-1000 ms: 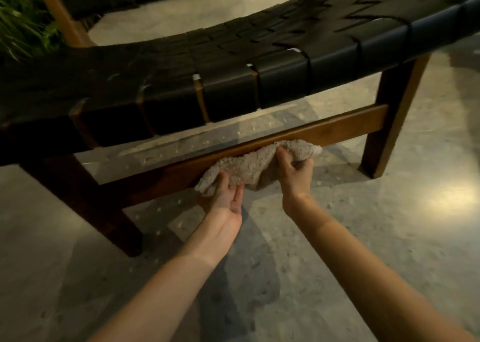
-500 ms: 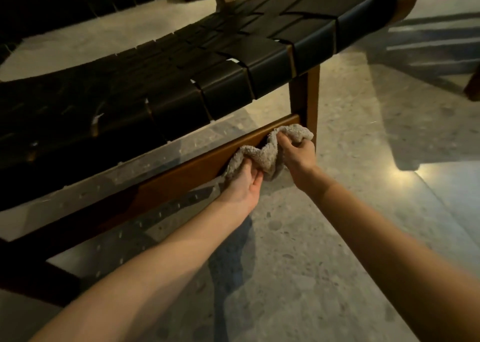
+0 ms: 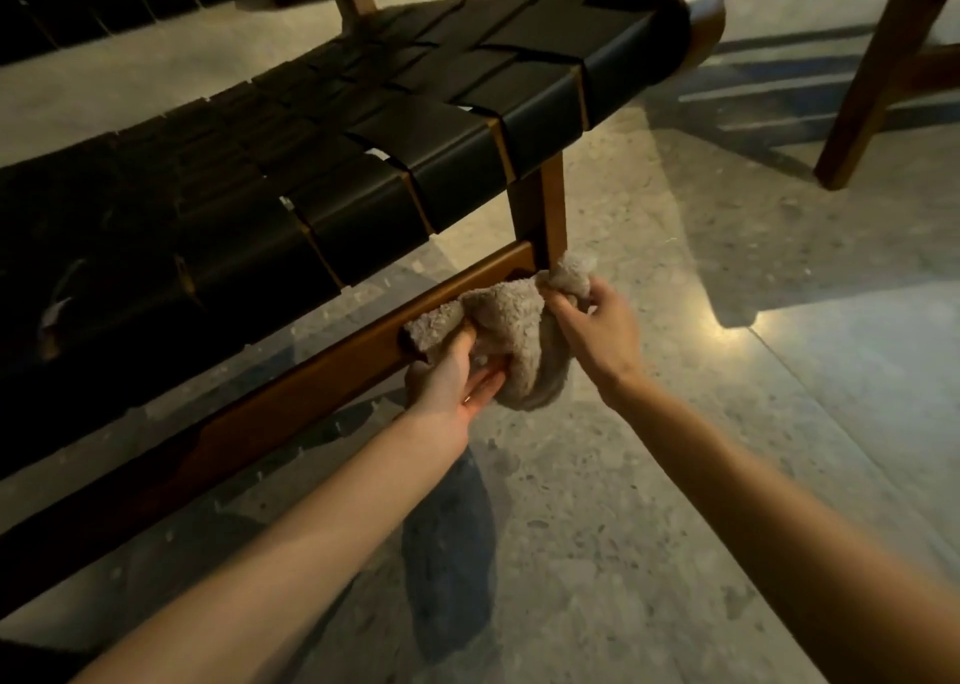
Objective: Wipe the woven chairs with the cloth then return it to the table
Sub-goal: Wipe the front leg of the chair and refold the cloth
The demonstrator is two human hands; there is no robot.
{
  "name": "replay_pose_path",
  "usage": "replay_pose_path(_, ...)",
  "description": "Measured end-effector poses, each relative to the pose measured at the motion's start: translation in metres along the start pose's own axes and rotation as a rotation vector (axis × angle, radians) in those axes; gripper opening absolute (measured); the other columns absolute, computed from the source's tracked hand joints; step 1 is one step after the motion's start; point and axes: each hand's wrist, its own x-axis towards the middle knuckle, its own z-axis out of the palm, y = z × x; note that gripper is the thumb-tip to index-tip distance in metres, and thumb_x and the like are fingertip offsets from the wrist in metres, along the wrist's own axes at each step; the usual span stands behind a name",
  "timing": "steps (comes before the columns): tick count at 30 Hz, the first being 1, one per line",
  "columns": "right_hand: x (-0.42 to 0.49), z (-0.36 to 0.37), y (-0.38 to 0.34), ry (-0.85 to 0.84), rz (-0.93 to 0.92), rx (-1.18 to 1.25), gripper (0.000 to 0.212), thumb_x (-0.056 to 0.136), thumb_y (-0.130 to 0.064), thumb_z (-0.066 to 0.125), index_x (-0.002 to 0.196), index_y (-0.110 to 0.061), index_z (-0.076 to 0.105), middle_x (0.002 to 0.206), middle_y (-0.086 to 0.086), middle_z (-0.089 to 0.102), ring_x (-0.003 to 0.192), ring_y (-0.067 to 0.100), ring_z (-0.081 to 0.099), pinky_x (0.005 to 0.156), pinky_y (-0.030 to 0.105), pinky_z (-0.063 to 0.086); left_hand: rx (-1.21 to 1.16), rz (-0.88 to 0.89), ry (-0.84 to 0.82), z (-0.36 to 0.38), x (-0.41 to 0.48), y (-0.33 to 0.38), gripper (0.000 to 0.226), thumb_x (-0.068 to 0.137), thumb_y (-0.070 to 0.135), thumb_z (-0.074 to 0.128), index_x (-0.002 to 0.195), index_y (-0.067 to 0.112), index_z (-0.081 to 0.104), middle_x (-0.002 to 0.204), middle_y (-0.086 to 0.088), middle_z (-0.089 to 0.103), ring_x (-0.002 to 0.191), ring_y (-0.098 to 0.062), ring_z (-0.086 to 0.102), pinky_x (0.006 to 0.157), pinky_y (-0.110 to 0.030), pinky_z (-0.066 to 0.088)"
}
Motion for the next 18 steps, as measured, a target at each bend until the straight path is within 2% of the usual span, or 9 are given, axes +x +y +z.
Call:
replay_pose_path(2, 0.000, -0.015, -0.001, 0.112, -0.015, -0.034, 0.019, 0.090, -0.030, 0.061, 0.104, -0.016, 0.062, 0.100, 0.006, 0.063, 0.099, 0.022, 0.059, 0.089, 0.045, 0.051, 0.133, 0.099, 0.069, 0.009, -0.008, -0.001, 0.039, 0.083, 0.033, 0.070, 0.109, 0.019, 0.045, 0.088, -0.006, 0.063, 0.051, -0.005, 0.065, 0.043, -0.018, 0.050)
replay_pose_path(3, 0.001, -0.021, -0.002, 0.159, -0.002, -0.032, 0.022, 0.090, -0.033, 0.061, 0.106, -0.018, 0.061, 0.104, 0.007, 0.063, 0.102, 0.022, 0.058, 0.091, 0.046, 0.050, 0.204, 0.179, 0.079, 0.013, -0.010, -0.001, 0.041, 0.082, 0.037, 0.070, 0.111, 0.020, 0.046, 0.086, -0.004, 0.062, 0.052, -0.004, 0.064, 0.041, -0.016, 0.048)
replay_pose_path(6, 0.004, -0.037, -0.007, 0.260, 0.020, 0.013, 0.027, 0.088, -0.036, 0.064, 0.111, -0.022, 0.061, 0.106, 0.000, 0.065, 0.099, 0.016, 0.061, 0.092, 0.042, 0.051, 0.380, 0.486, 0.015, 0.024, -0.013, 0.006, 0.054, 0.084, 0.044, 0.066, 0.128, 0.017, 0.047, 0.111, -0.003, 0.061, 0.092, -0.016, 0.066, 0.042, -0.011, 0.044)
replay_pose_path(9, 0.010, -0.052, -0.010, 0.254, 0.056, 0.037, 0.025, 0.086, -0.039, 0.066, 0.107, -0.027, 0.061, 0.105, -0.002, 0.066, 0.098, 0.016, 0.064, 0.085, 0.041, 0.055, 0.432, 0.647, -0.090, 0.034, -0.008, 0.020, 0.055, 0.089, 0.039, 0.061, 0.135, 0.017, 0.043, 0.122, -0.007, 0.059, 0.097, -0.019, 0.064, 0.044, -0.012, 0.045)
replay_pose_path(10, 0.013, -0.055, -0.011, 0.242, 0.085, 0.065, 0.023, 0.086, -0.039, 0.066, 0.105, -0.029, 0.060, 0.104, -0.002, 0.066, 0.097, 0.016, 0.064, 0.079, 0.039, 0.057, 0.451, 0.665, -0.096, 0.037, -0.005, 0.024, 0.056, 0.090, 0.038, 0.060, 0.137, 0.017, 0.039, 0.124, -0.010, 0.057, 0.094, -0.022, 0.066, 0.045, -0.012, 0.046)
replay_pose_path(12, 0.019, -0.059, -0.015, 0.195, 0.170, 0.173, 0.022, 0.087, -0.036, 0.066, 0.104, -0.027, 0.058, 0.106, 0.000, 0.065, 0.096, 0.018, 0.064, 0.068, 0.033, 0.059, 0.436, 0.661, -0.106, 0.039, -0.002, 0.031, 0.057, 0.091, 0.036, 0.059, 0.139, 0.018, 0.035, 0.120, -0.008, 0.057, 0.081, -0.016, 0.070, 0.048, -0.014, 0.050)
replay_pose_path(14, 0.026, -0.059, -0.019, 0.136, 0.226, 0.268, 0.022, 0.089, -0.032, 0.064, 0.108, -0.023, 0.057, 0.107, 0.002, 0.063, 0.094, 0.018, 0.064, 0.066, 0.030, 0.059, 0.292, 0.513, -0.164, 0.041, 0.001, 0.037, 0.051, 0.093, 0.027, 0.058, 0.136, 0.013, 0.037, 0.115, -0.010, 0.061, 0.073, -0.014, 0.071, 0.054, -0.020, 0.054)
replay_pose_path(16, 0.031, -0.057, -0.022, 0.077, 0.248, 0.313, 0.019, 0.092, -0.030, 0.060, 0.108, -0.022, 0.054, 0.102, 0.001, 0.061, 0.092, 0.018, 0.063, 0.072, 0.027, 0.058, 0.155, 0.423, -0.240, 0.042, 0.005, 0.040, 0.042, 0.092, 0.013, 0.058, 0.129, 0.009, 0.037, 0.123, -0.017, 0.058, 0.089, -0.019, 0.070, 0.065, -0.023, 0.057)
replay_pose_path(18, 0.038, -0.052, -0.025, 0.034, 0.228, 0.352, 0.009, 0.095, -0.027, 0.056, 0.103, -0.022, 0.055, 0.098, 0.001, 0.062, 0.093, 0.019, 0.062, 0.077, 0.026, 0.055, 0.201, 0.510, -0.264, 0.044, 0.005, 0.040, 0.043, 0.091, 0.001, 0.055, 0.124, 0.013, 0.032, 0.134, -0.017, 0.048, 0.102, -0.016, 0.063, 0.076, -0.019, 0.055)
